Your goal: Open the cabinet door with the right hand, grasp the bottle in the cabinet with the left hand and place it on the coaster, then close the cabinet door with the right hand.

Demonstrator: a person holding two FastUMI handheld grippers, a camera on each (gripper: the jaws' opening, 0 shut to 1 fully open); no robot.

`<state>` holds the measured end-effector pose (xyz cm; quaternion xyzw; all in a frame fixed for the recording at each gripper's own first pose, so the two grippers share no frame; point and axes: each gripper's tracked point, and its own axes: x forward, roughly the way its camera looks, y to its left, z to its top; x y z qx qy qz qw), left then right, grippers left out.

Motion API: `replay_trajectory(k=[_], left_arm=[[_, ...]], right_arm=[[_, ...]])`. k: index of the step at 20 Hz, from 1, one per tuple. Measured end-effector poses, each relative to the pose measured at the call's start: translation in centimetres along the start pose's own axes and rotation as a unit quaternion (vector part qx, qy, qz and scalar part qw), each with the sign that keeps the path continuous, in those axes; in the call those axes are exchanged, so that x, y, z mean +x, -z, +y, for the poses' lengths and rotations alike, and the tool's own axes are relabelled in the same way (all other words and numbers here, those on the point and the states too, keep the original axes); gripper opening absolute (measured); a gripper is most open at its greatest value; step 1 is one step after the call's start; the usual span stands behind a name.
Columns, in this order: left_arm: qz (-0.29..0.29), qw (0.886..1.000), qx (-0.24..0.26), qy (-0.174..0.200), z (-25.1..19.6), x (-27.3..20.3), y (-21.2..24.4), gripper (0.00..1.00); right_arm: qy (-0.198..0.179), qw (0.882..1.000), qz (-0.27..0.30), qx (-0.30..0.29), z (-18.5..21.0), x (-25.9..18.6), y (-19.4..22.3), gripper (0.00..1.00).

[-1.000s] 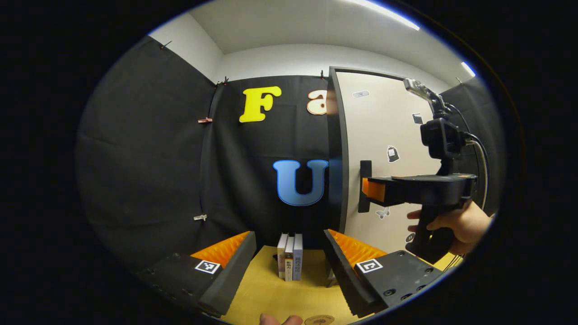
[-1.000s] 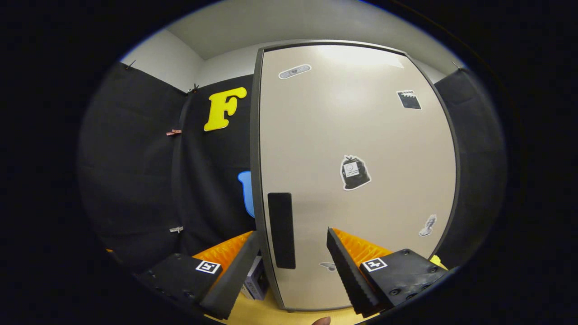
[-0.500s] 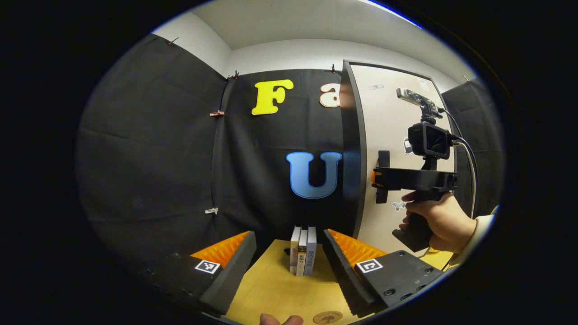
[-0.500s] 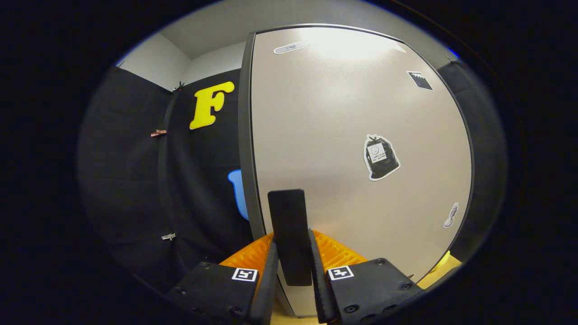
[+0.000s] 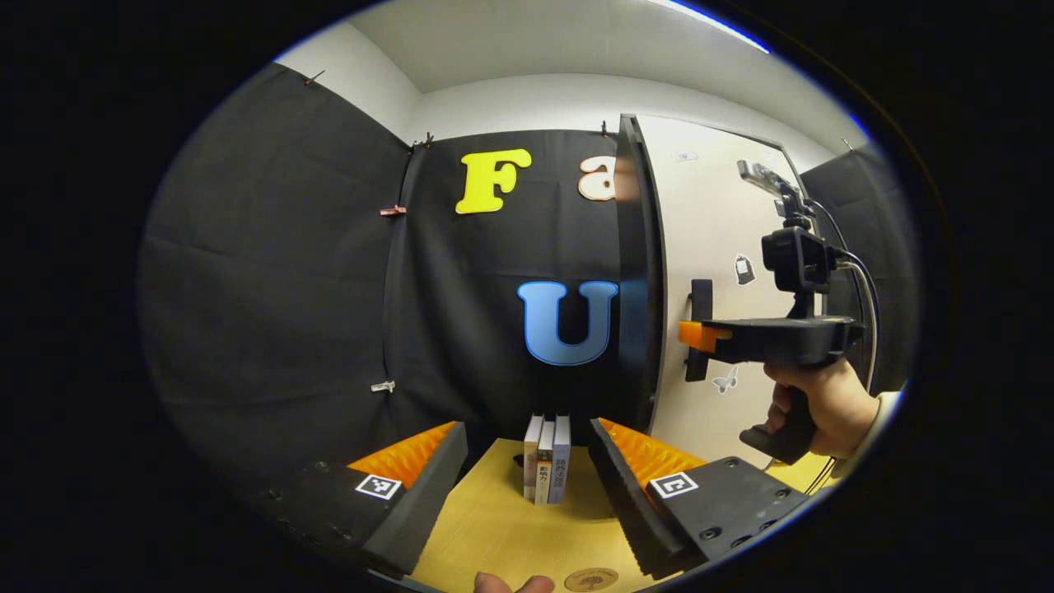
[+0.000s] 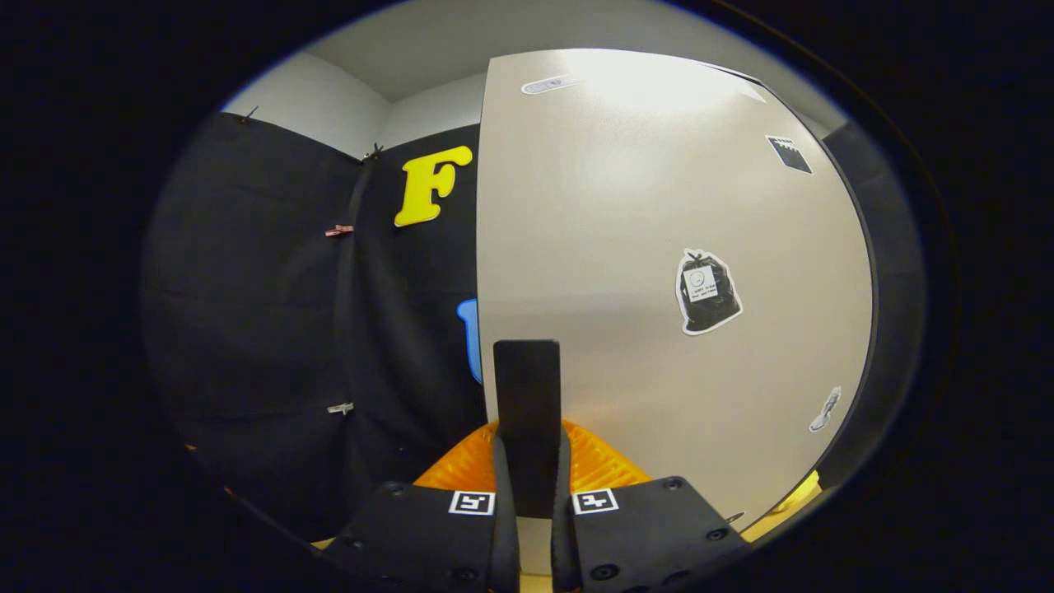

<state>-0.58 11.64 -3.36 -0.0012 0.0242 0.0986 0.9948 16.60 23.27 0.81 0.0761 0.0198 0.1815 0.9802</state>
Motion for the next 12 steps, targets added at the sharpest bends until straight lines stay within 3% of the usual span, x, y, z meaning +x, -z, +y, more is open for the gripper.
replay_trajectory(k=[12], left_arm=[[-0.001,1.000,-0.006,0.019,-4.6,-4.8,-0.3,0.94]], right_arm=[[-0.074,0.997,0.023,0.028,0.2,-5.4,-1.0,0.19]])
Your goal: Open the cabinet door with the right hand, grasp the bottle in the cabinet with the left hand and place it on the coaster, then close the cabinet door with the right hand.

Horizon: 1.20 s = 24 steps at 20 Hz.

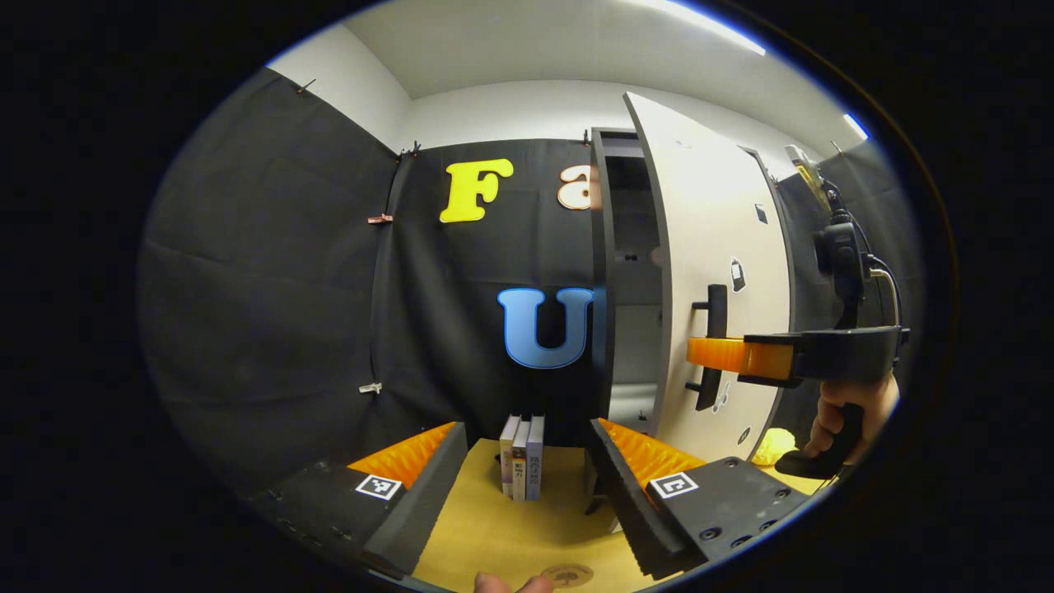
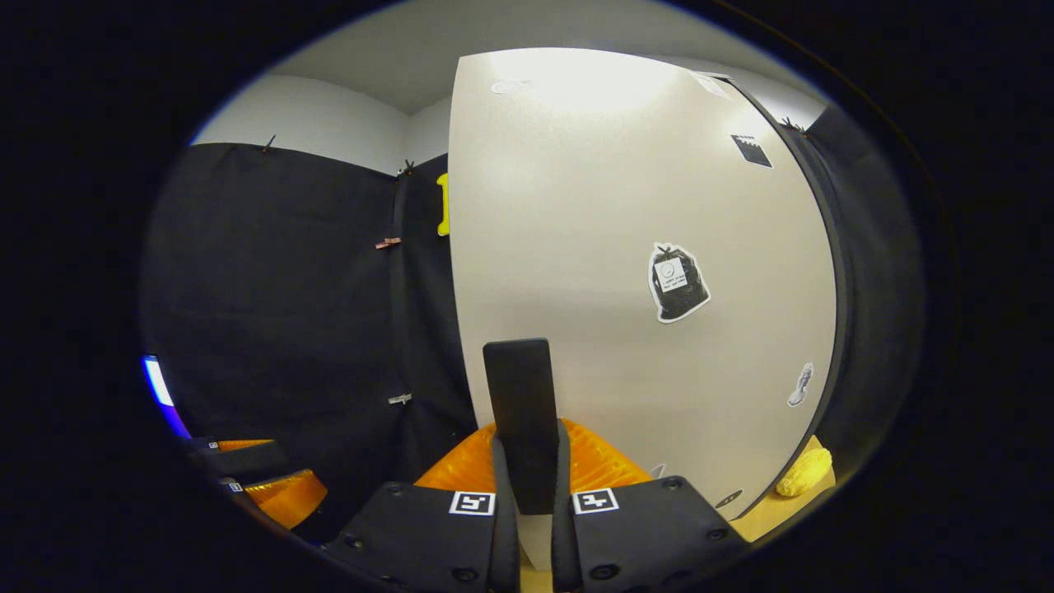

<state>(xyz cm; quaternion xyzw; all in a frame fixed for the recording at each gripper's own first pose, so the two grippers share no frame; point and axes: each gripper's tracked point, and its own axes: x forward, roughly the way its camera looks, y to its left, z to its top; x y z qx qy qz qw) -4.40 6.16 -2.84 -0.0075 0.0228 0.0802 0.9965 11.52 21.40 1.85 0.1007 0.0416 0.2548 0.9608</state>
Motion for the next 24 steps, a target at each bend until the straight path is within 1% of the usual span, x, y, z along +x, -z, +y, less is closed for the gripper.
replay_trajectory(k=[6,10,15,21,24], left_arm=[[0.003,1.000,0.001,0.003,-1.7,-1.4,0.0,0.94],[-0.002,1.000,0.002,0.010,-2.8,-1.4,-0.5,0.94],[-0.007,1.000,0.007,0.030,-4.7,-1.2,-1.0,0.93],[-0.008,0.998,0.006,0.064,-8.0,-0.7,-1.3,0.93],[-0.011,0.997,0.010,0.081,-9.7,-0.3,-1.6,0.93]], right_arm=[[-0.008,1.000,0.000,0.010,-0.9,-0.9,0.0,0.19],[-0.002,1.000,-0.001,0.022,-1.6,-1.6,0.1,0.19],[0.008,1.000,-0.003,0.024,-2.2,-3.0,-0.2,0.19],[0.019,1.000,-0.001,0.016,-3.0,-4.0,-0.4,0.19],[0.032,0.999,-0.002,0.025,-3.5,-4.5,-0.6,0.19]])
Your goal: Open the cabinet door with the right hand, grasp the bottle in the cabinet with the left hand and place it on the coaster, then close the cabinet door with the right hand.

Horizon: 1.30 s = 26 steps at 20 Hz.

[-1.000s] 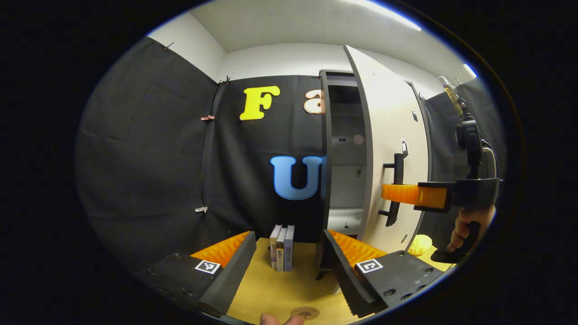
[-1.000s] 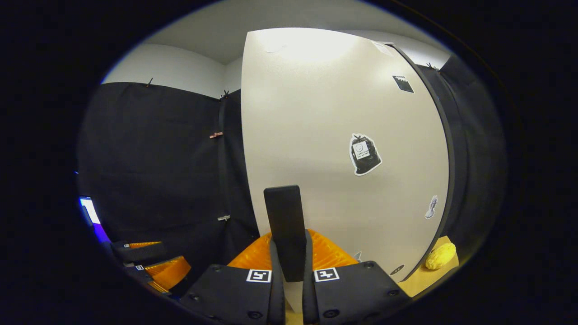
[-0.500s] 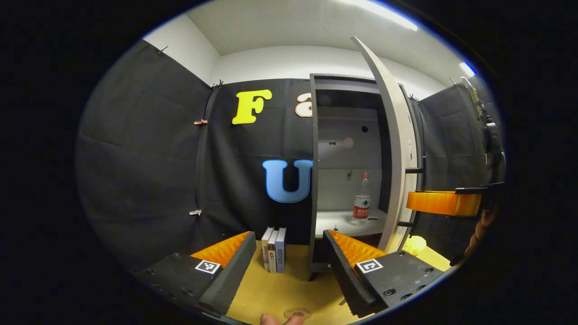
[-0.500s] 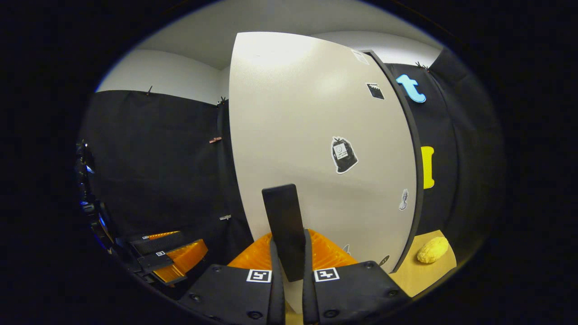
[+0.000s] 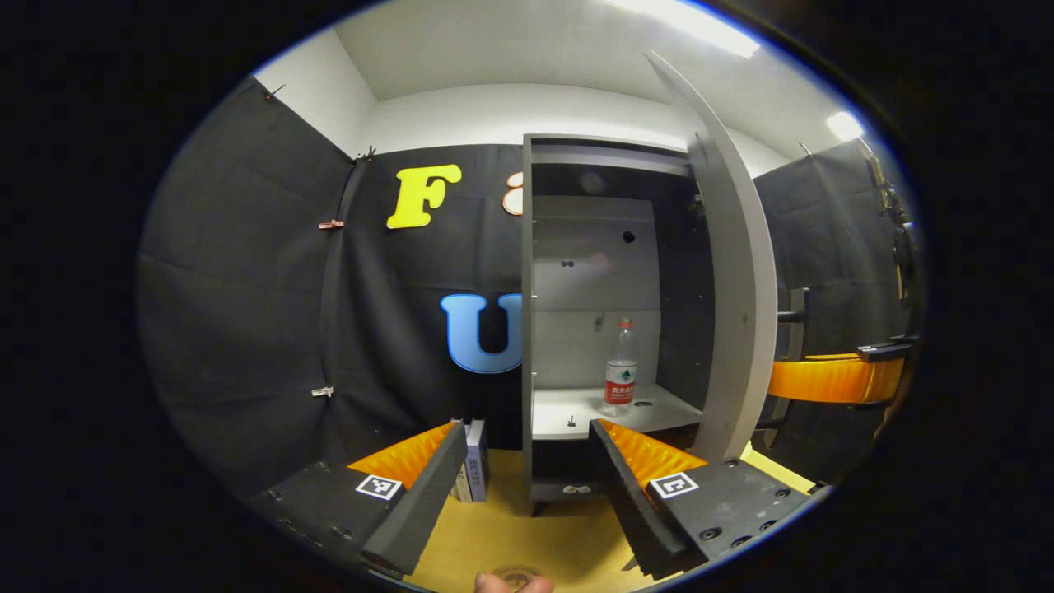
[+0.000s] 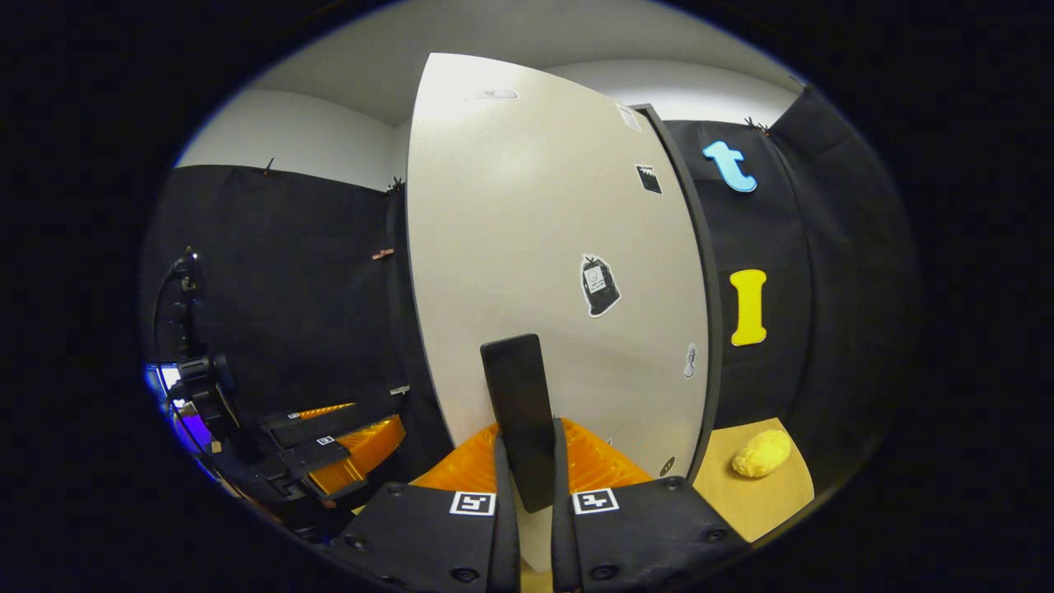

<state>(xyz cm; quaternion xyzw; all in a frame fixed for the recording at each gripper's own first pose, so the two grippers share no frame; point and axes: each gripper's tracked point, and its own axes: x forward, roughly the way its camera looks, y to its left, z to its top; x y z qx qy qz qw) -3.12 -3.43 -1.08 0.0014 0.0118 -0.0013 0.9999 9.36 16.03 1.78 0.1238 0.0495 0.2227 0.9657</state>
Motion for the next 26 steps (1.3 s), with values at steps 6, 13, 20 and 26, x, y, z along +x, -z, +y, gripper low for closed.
replay_trajectory(k=[6,13,20,26], left_arm=[[-0.001,1.000,-0.002,0.031,-2.9,1.3,0.0,0.93],[-0.006,0.998,-0.005,0.062,-5.8,2.6,-0.4,0.93],[-0.009,0.996,-0.007,0.087,-8.2,3.8,-0.5,0.92],[-0.005,0.994,-0.017,0.110,-10.4,4.6,-0.4,0.94]], right_arm=[[0.042,0.999,-0.009,-0.009,-1.2,-0.8,-0.3,0.20],[0.084,0.996,-0.016,0.005,-2.6,-1.6,-0.7,0.20],[0.151,0.988,-0.003,0.008,-5.2,-3.0,-0.2,0.15],[0.224,0.974,-0.017,-0.019,-8.9,-5.2,-1.1,0.13]])
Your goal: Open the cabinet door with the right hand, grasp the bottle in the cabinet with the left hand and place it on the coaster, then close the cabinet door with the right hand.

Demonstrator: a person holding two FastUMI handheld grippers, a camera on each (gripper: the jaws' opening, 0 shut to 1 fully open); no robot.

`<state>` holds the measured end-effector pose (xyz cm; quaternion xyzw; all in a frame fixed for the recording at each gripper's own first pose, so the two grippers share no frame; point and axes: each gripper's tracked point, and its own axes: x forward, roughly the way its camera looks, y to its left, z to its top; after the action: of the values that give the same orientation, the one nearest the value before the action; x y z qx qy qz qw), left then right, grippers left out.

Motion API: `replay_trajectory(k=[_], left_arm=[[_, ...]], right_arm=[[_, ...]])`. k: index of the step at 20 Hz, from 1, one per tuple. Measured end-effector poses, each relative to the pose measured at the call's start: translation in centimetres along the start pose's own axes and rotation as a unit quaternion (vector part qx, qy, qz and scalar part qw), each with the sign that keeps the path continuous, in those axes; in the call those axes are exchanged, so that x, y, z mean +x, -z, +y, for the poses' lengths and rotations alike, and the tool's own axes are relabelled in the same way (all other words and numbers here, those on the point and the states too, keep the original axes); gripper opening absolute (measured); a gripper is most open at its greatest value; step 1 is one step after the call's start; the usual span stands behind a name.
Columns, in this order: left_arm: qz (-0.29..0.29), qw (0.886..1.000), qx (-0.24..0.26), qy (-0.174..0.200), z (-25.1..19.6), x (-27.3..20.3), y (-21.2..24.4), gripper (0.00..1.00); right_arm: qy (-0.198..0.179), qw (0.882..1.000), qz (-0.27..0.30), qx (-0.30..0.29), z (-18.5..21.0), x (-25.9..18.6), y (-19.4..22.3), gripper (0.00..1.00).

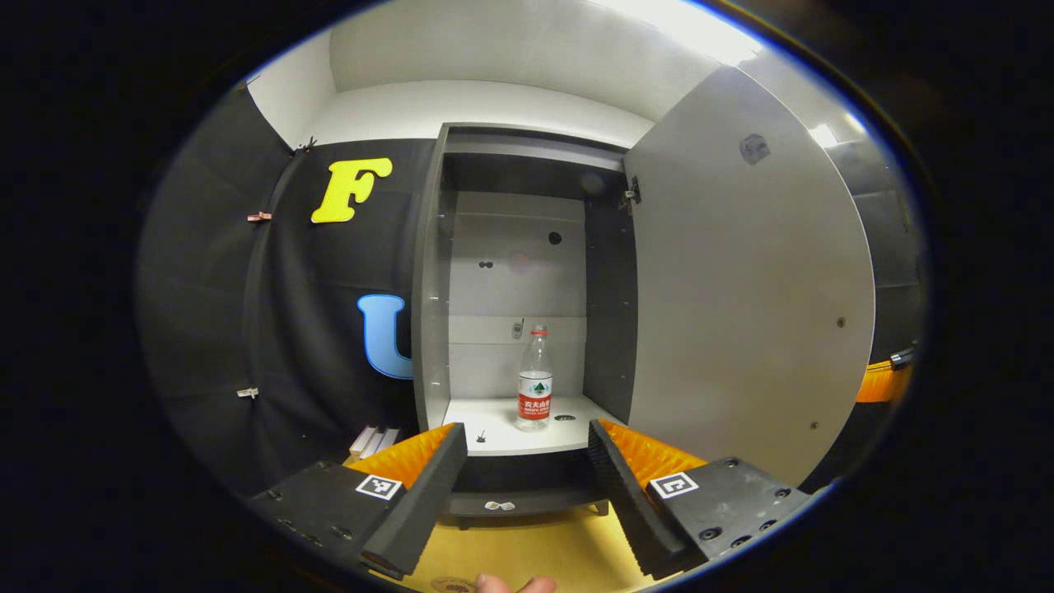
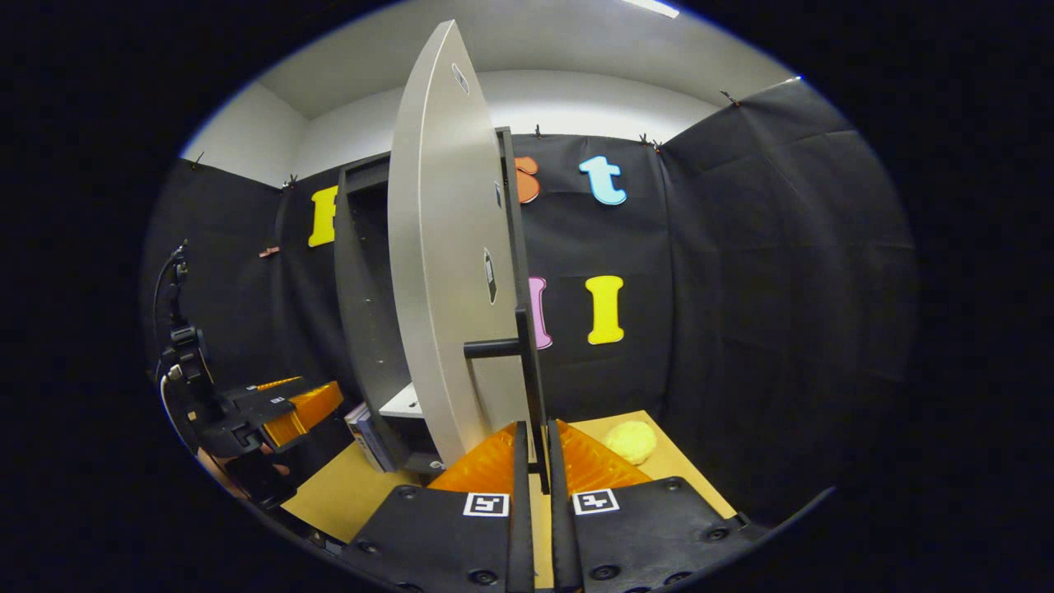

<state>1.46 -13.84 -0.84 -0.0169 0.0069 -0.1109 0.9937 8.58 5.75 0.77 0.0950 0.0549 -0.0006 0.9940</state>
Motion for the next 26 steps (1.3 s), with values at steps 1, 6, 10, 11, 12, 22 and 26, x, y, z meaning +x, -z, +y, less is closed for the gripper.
replay_trajectory(k=[1,6,10,11,12,22,26], left_arm=[[0.001,1.000,-0.004,0.004,-0.3,0.2,0.0,0.94],[0.001,1.000,-0.006,0.017,-1.7,1.4,-0.2,0.93],[-0.001,1.000,0.006,0.020,-2.3,2.8,-0.4,0.94],[-0.001,1.000,0.009,0.019,-2.3,3.4,-0.3,0.94],[-0.002,1.000,0.012,0.017,-2.3,4.0,-0.4,0.92],[-0.027,0.999,0.028,0.008,-3.4,14.3,-2.2,0.92],[-0.013,1.000,0.021,0.005,-3.4,19.2,-0.7,0.94]], right_arm=[[0.007,1.000,-0.003,0.001,-0.6,-0.1,-0.2,0.13],[0.002,1.000,-0.004,0.009,-0.5,-0.3,-0.1,0.13],[0.013,1.000,-0.012,0.000,-0.6,-1.3,-0.4,0.13],[0.012,1.000,-0.012,0.004,-0.6,-1.6,-0.5,0.13],[0.012,1.000,-0.012,0.009,-0.6,-1.7,-0.7,0.13],[0.082,0.995,-0.047,0.036,-5.9,-3.3,-2.8,0.54],[0.132,0.987,-0.085,0.026,-9.6,-2.6,-3.8,0.97]])
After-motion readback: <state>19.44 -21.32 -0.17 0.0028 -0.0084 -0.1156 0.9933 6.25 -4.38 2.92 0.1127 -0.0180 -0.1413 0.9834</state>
